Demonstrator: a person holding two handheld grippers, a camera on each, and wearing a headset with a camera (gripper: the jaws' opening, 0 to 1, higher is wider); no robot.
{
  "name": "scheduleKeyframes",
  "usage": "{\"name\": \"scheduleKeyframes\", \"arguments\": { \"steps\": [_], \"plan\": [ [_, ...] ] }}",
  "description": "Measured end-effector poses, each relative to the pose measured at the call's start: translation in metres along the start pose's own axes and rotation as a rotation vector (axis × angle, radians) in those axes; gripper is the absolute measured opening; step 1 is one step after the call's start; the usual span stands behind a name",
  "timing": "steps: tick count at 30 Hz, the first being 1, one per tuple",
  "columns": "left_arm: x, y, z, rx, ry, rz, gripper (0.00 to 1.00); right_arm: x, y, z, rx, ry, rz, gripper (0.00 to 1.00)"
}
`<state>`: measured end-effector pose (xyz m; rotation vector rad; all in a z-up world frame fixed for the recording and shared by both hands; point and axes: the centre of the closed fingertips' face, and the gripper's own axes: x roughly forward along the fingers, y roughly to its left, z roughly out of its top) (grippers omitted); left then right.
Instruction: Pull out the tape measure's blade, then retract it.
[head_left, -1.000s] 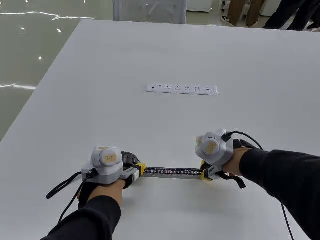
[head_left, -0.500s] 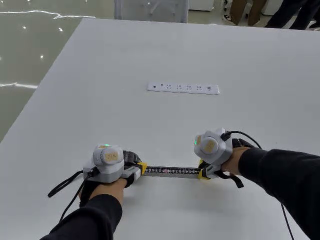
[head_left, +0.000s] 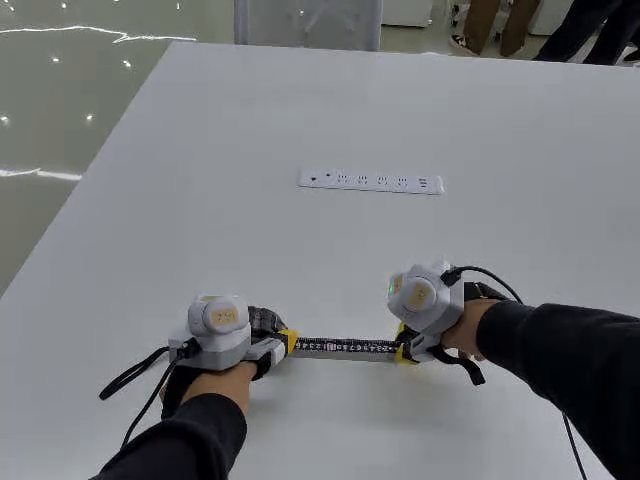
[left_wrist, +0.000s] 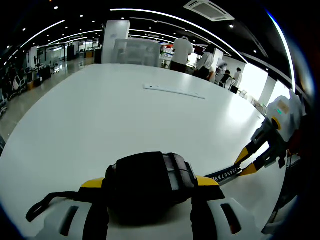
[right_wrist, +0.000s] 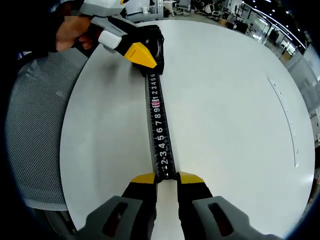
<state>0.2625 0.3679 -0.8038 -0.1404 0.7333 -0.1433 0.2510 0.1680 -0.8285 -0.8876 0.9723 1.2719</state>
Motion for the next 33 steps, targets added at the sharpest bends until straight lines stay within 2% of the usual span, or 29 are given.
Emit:
{"name": "scheduleKeyframes", "arguments": {
  "steps": [12,18,33],
  "plan": [
    [-0.001,0.000,-0.001,-0.007,0.008,-0.024,0.62,0.004,0.001,0.012,-0.018,-0.013,-0.003,0.11],
    [-0.001,0.000,0.000,-0.009,0.005,-0.025,0.62,0.006,0.001,0.016,0.007,-0.029,-0.002,0.11],
    [-0.001,0.000,-0.001,-0.014,0.007,-0.024,0.63,0.011,0.002,0.032,-0.012,-0.059,-0.007,0.12]
  ]
}}
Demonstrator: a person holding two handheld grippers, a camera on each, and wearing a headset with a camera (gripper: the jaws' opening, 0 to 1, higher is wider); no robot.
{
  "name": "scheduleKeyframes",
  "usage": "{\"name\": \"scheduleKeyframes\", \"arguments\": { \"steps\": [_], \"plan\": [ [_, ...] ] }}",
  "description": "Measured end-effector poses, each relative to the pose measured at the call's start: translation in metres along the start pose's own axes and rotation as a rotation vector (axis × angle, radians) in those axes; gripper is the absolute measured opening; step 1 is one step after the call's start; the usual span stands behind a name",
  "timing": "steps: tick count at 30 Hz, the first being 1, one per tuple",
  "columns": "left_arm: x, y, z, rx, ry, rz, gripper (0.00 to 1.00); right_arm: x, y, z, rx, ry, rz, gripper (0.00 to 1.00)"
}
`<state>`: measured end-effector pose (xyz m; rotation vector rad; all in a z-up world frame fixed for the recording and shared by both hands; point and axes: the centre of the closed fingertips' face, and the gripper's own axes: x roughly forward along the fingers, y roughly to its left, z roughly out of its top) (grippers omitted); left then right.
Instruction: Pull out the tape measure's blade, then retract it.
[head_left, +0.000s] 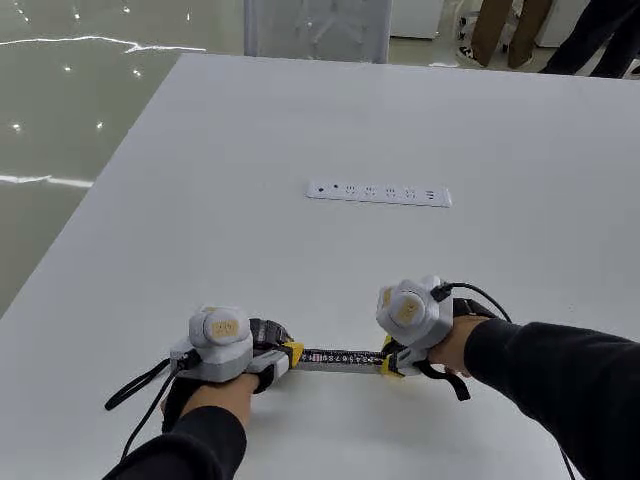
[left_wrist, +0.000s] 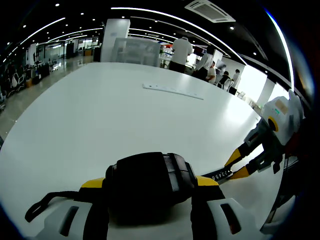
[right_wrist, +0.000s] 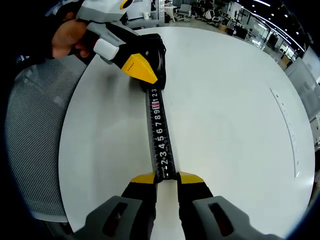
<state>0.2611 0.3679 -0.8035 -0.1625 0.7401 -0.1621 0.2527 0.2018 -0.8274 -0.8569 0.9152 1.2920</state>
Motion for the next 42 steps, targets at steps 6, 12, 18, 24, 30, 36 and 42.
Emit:
{"name": "scheduleKeyframes", "arguments": {
  "steps": [6,12,18,24,30,36,42],
  "plan": [
    [0.000,0.000,0.000,0.000,0.003,-0.003,0.63,0.002,0.002,0.005,-0.002,-0.015,0.011,0.12],
    [0.001,0.000,0.000,0.002,0.005,-0.005,0.63,0.004,0.003,0.009,-0.026,-0.029,0.017,0.12],
    [0.001,0.000,0.000,0.002,0.005,-0.006,0.63,0.005,0.004,0.011,-0.077,-0.055,0.022,0.12],
    [0.001,0.000,0.000,0.001,0.004,-0.009,0.63,0.006,0.005,0.014,-0.088,-0.078,0.022,0.12],
    [0.001,0.000,0.000,-0.002,0.004,-0.010,0.63,0.007,0.005,0.016,-0.037,-0.107,0.029,0.12],
    [0.001,0.000,0.000,-0.005,0.005,-0.010,0.63,0.008,0.006,0.021,-0.034,-0.115,0.025,0.12],
    [0.001,0.000,0.000,-0.007,0.005,-0.012,0.63,0.010,0.006,0.026,-0.036,-0.126,0.022,0.12]
  ]
}}
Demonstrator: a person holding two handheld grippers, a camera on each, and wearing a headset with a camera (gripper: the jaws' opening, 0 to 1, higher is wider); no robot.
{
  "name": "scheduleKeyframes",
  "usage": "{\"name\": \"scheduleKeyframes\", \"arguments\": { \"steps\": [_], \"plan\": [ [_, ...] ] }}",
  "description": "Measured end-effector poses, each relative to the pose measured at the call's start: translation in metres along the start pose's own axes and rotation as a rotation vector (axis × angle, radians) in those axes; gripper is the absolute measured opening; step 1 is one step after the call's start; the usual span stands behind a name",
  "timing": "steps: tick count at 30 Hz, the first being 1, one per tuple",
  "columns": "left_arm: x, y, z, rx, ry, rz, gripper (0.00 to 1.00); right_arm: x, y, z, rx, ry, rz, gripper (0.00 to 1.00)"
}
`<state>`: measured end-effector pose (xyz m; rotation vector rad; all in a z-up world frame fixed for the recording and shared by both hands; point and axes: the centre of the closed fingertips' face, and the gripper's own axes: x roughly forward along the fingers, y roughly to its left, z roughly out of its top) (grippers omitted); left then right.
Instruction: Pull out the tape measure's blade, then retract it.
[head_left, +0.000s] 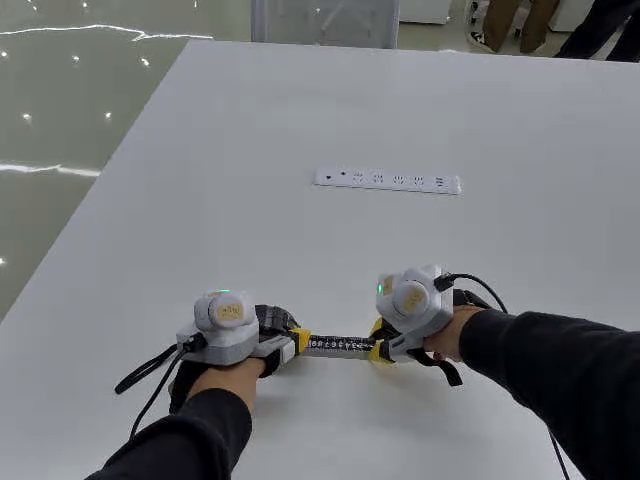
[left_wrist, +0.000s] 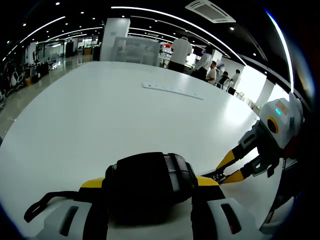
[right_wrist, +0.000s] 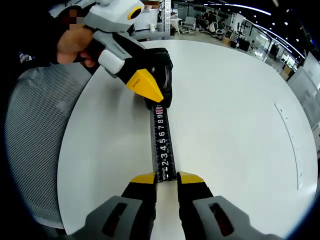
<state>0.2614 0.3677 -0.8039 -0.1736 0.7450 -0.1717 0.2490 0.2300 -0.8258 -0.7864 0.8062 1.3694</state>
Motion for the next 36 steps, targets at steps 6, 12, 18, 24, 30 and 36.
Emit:
{"name": "scheduleKeyframes", "arguments": {
  "steps": [6,12,18,24,30,36],
  "plan": [
    [0.000,0.000,0.000,-0.001,0.000,-0.002,0.63,0.006,0.002,0.010,-0.008,-0.004,0.002,0.12],
    [0.000,0.000,0.000,-0.003,-0.001,-0.002,0.63,0.009,0.001,0.013,-0.006,-0.005,-0.001,0.11],
    [0.000,0.000,0.000,-0.005,0.002,-0.002,0.63,0.012,0.002,0.018,0.003,-0.019,-0.006,0.12],
    [0.000,0.000,-0.001,-0.006,0.006,-0.003,0.63,0.019,0.001,0.029,-0.001,-0.036,-0.005,0.11],
    [0.000,-0.001,0.000,-0.008,0.007,-0.004,0.63,0.022,0.001,0.037,0.003,-0.041,-0.001,0.11],
    [-0.001,-0.001,0.000,-0.009,0.006,-0.003,0.63,0.024,0.000,0.042,0.002,-0.046,0.002,0.11]
  ]
}}
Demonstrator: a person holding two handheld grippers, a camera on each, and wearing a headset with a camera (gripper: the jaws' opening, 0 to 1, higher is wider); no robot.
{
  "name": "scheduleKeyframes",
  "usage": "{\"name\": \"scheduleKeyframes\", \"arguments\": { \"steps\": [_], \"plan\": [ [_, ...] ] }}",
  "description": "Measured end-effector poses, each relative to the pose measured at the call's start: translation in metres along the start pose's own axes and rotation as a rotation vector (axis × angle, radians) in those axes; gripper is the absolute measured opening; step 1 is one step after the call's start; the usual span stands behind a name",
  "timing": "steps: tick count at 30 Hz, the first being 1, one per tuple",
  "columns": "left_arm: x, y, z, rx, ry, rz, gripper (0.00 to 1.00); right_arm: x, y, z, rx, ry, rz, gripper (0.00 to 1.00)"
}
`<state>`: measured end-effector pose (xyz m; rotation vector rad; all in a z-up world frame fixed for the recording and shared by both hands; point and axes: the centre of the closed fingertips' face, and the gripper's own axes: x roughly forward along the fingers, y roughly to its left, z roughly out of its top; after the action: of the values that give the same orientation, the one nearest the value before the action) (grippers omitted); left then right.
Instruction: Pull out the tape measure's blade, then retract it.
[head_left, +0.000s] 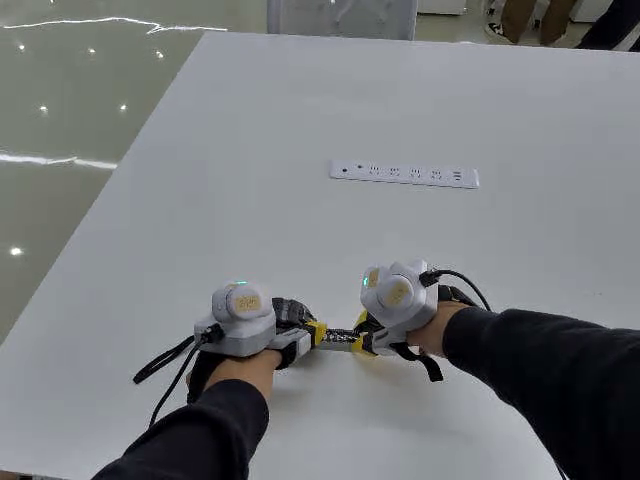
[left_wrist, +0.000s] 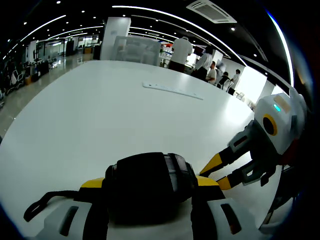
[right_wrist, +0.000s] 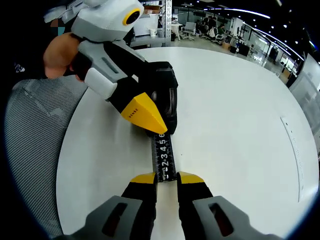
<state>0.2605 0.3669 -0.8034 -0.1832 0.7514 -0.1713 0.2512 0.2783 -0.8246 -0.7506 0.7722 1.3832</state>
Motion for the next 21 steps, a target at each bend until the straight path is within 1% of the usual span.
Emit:
{"name": "scheduleKeyframes", "arguments": {
  "steps": [6,17,21],
  "plan": [
    [0.000,0.000,0.000,0.000,0.000,0.001,0.63,0.002,0.001,0.003,0.008,-0.007,0.000,0.11],
    [0.000,0.000,0.000,-0.004,0.004,-0.001,0.63,0.007,0.003,0.009,0.023,-0.055,-0.005,0.11],
    [0.000,0.000,0.000,-0.007,0.006,-0.001,0.63,0.011,0.005,0.013,0.025,-0.063,-0.002,0.11]
  ]
}}
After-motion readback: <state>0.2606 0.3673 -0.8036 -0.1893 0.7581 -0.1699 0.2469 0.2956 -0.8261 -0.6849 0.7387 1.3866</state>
